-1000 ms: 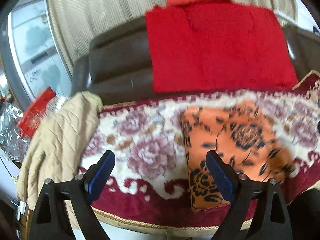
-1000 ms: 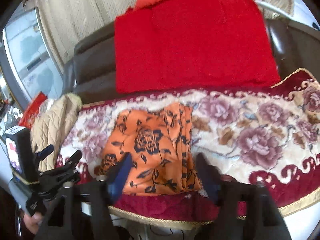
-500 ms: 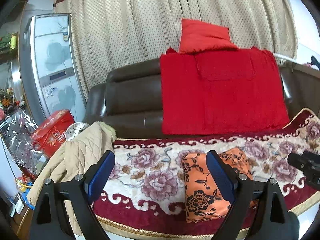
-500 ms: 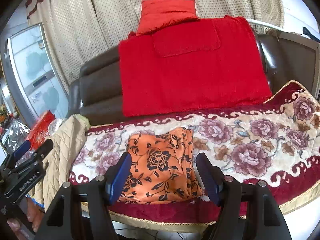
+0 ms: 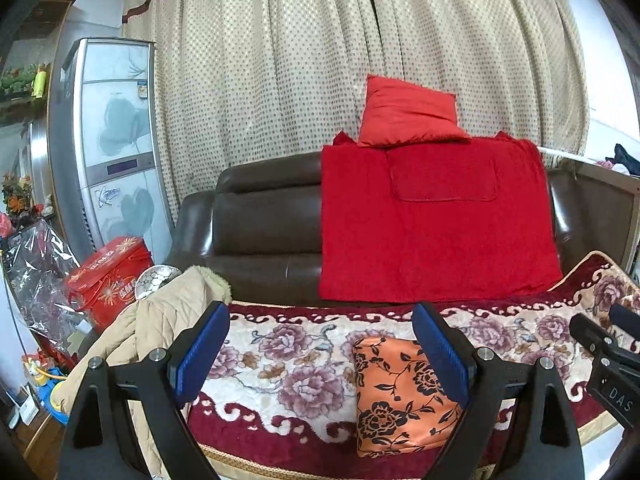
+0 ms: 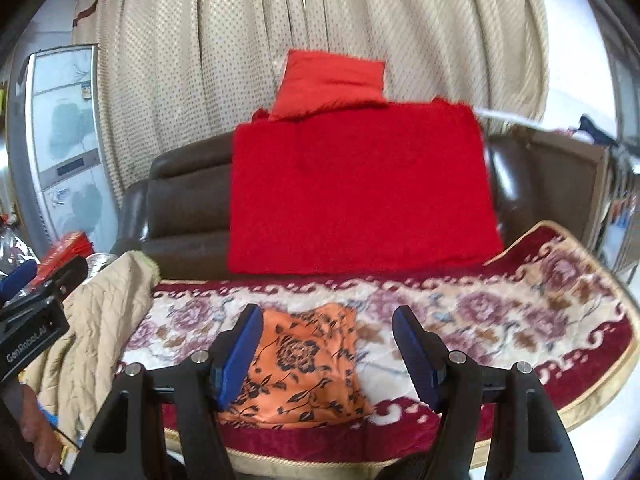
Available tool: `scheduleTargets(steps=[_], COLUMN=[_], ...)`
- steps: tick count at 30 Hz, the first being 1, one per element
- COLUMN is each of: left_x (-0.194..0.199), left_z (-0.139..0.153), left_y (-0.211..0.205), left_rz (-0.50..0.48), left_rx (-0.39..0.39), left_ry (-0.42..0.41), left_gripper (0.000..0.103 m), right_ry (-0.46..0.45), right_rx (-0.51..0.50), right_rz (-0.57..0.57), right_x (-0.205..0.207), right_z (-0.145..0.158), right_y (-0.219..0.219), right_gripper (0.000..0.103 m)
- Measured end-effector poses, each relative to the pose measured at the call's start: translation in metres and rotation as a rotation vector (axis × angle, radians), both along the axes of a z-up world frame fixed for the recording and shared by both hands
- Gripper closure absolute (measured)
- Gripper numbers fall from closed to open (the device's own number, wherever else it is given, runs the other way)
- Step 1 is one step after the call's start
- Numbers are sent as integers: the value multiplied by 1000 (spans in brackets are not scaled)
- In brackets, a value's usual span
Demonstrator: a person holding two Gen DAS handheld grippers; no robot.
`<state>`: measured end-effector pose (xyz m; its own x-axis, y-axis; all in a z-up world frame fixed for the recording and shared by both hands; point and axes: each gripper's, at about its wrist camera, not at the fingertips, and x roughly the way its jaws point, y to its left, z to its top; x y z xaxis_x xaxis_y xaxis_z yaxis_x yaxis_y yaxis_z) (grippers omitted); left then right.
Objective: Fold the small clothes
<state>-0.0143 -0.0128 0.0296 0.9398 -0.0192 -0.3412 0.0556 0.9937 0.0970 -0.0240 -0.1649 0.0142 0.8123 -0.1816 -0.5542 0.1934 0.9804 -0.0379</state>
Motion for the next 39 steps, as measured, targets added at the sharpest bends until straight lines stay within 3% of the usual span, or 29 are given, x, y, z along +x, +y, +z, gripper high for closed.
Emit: scheduleTargets(steps=[9, 39], left_x=[-8, -39], left_z=[7, 35], left_y=[-8, 7], left_rz=[-26, -30], left_rx=[-3, -43], left_ry=[-8, -81], left_gripper=[10, 10], right_ry=[-91, -182], right_rx=[-86, -135], right_rz=[-22, 9], right_x=[-16, -30], right_z=[33, 64], right_y=[15, 36], right_gripper=[32, 31])
